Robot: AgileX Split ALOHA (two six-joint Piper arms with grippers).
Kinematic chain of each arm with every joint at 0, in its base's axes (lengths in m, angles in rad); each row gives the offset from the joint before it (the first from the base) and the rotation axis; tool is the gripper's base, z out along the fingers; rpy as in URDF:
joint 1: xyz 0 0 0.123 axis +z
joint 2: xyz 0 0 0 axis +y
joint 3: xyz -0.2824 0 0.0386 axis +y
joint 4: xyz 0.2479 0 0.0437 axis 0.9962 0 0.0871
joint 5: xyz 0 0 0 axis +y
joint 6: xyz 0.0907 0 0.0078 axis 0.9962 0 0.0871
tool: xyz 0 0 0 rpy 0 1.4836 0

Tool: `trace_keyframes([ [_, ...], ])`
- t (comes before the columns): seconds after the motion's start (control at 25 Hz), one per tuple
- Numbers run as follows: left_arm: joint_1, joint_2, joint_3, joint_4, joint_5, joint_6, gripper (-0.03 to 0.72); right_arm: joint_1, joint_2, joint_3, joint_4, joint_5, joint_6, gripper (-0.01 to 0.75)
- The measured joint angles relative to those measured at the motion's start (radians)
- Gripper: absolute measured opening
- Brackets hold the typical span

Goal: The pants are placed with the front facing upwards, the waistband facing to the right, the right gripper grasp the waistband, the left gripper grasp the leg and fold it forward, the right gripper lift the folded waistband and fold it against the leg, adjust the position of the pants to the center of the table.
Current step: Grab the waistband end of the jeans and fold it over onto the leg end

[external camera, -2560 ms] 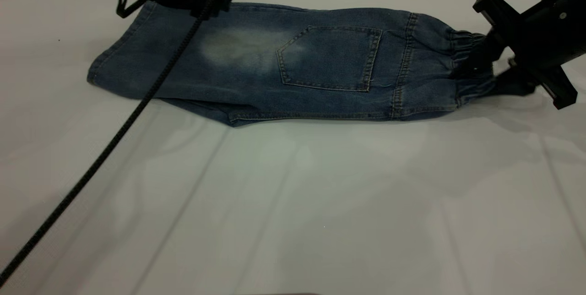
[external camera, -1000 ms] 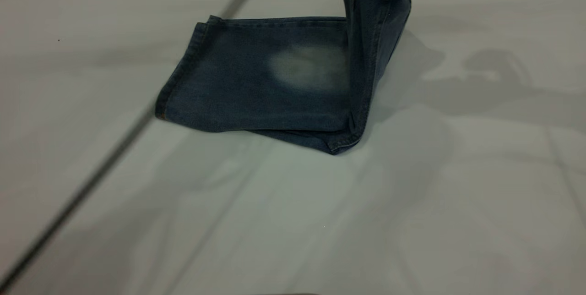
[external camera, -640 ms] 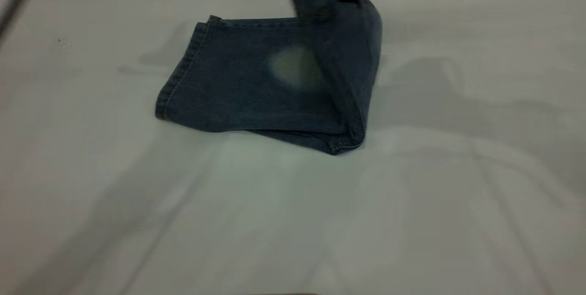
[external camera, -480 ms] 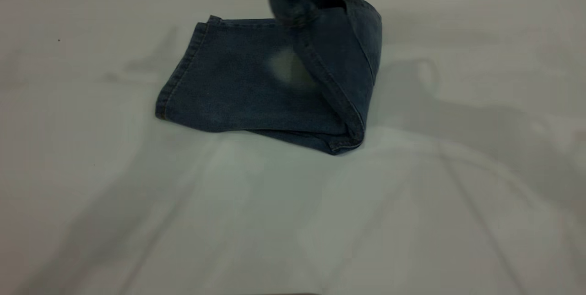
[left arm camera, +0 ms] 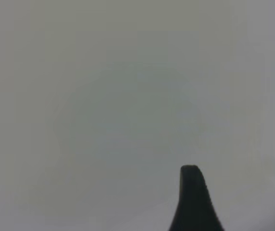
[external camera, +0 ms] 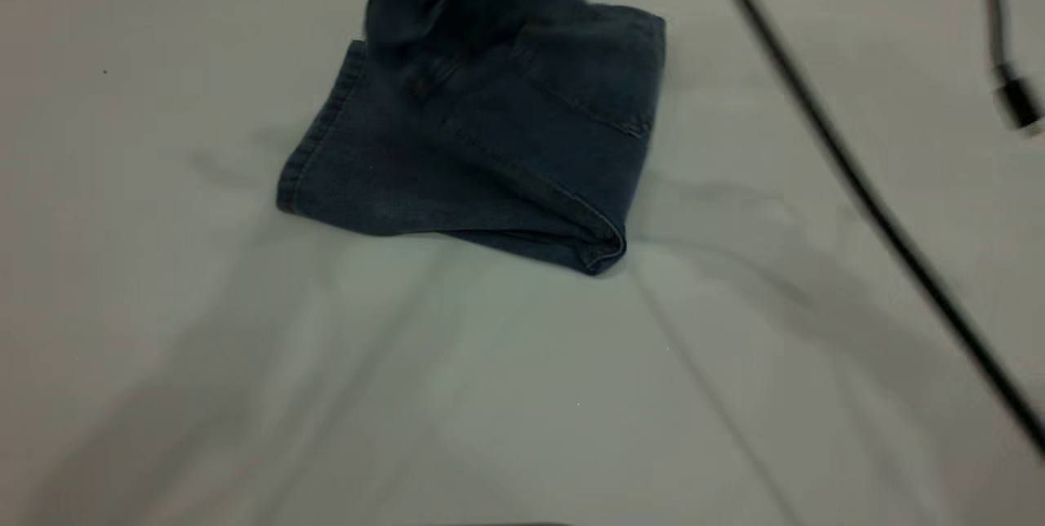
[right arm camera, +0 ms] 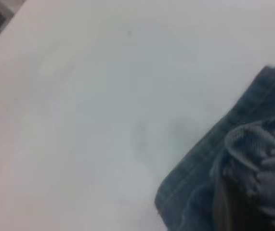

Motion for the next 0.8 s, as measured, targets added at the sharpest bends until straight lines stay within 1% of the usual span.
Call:
trace_keyframes([
  [0.04, 0.0, 0.0, 0.0, 0.001, -0.007, -0.001, 0.44, 0.011, 0.026, -0.021, 0.0, -0.001, -0.001, 0.091],
  [0.12, 0.0, -0.001, 0.0, 0.004, -0.015, -0.003, 0.44, 0.026, 0.068, -0.052, 0.0, -0.001, -0.002, 0.134],
  [0.2, 0.0, -0.001, 0.0, 0.006, -0.022, -0.003, 0.44, 0.035, 0.096, -0.072, 0.001, 0.0, -0.001, 0.209],
  [0.4, 0.0, -0.001, 0.0, 0.006, -0.052, -0.018, 0.44, 0.041, 0.108, -0.087, -0.001, 0.008, 0.051, 0.514],
  [0.44, 0.0, -0.001, 0.0, 0.008, -0.054, -0.02, 0.44, 0.041, 0.108, -0.098, -0.014, 0.017, 0.073, 0.564],
  [0.48, 0.0, -0.001, 0.0, 0.008, -0.056, -0.02, 0.44, 0.042, 0.108, -0.111, -0.045, 0.026, 0.112, 0.593],
  [0.56, 0.0, -0.001, 0.0, 0.011, -0.057, -0.02, 0.44, 0.052, 0.108, -0.146, -0.148, 0.036, 0.24, 0.618],
  [0.64, 0.0, -0.001, 0.0, 0.011, -0.058, -0.02, 0.44, 0.076, 0.108, -0.204, -0.36, 0.049, 0.415, 0.608],
  [0.72, 0.0, -0.001, 0.0, 0.013, -0.058, -0.02, 0.44, 0.103, 0.108, -0.265, -0.622, 0.077, 0.678, 0.577],
  [0.8, 0.0, -0.001, 0.0, 0.014, -0.056, -0.02, 0.44, 0.123, 0.108, -0.324, -0.882, 0.14, 0.955, 0.55],
])
